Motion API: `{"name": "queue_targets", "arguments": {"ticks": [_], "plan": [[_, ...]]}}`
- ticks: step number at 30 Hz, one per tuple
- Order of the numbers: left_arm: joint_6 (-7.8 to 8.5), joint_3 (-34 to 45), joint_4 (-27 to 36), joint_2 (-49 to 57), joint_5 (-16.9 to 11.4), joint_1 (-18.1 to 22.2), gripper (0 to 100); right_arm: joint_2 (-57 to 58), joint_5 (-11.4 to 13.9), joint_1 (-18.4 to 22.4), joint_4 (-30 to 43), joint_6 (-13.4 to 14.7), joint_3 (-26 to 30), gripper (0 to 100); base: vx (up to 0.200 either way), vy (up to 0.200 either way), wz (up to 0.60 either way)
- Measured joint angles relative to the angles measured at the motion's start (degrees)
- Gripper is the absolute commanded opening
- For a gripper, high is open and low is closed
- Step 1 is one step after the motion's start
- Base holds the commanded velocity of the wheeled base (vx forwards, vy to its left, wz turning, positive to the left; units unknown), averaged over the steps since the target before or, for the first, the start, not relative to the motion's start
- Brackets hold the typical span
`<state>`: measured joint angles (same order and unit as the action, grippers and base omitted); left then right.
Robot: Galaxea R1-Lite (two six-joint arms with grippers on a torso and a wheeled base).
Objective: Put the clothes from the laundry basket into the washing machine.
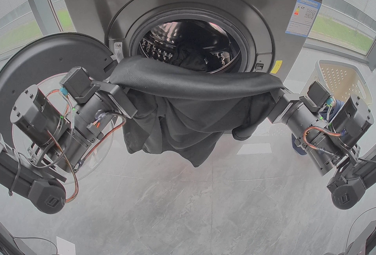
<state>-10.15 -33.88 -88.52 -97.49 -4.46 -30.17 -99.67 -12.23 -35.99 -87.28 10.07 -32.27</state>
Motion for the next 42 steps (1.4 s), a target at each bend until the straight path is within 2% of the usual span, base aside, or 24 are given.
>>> {"name": "queue_targets", "arguments": {"ticks": [13,34,38,42], "plan": [[0.23,1.11,0.6,1.87,0.2,-0.06,0,2.21,-0.55,0.73,0.02,-0.26,-4.0,0,0.0,0.0,0.0],[0.12,-0.55,-0.06,0.3,0.45,1.26,0,3.12,-0.5,3.94,0.83,-0.3,-3.91,0,0.0,0.0,0.0],[0.15,-0.35,-0.06,0.16,0.41,0.71,0,3.12,-0.6,3.8,0.83,-0.26,-3.84,0,0.0,0.0,0.0],[0.15,-0.21,-0.11,-0.2,0.45,-1.8,0,3.06,-0.38,3.3,0.93,-0.15,-2.93,0,0.0,0.0,0.0]]}}
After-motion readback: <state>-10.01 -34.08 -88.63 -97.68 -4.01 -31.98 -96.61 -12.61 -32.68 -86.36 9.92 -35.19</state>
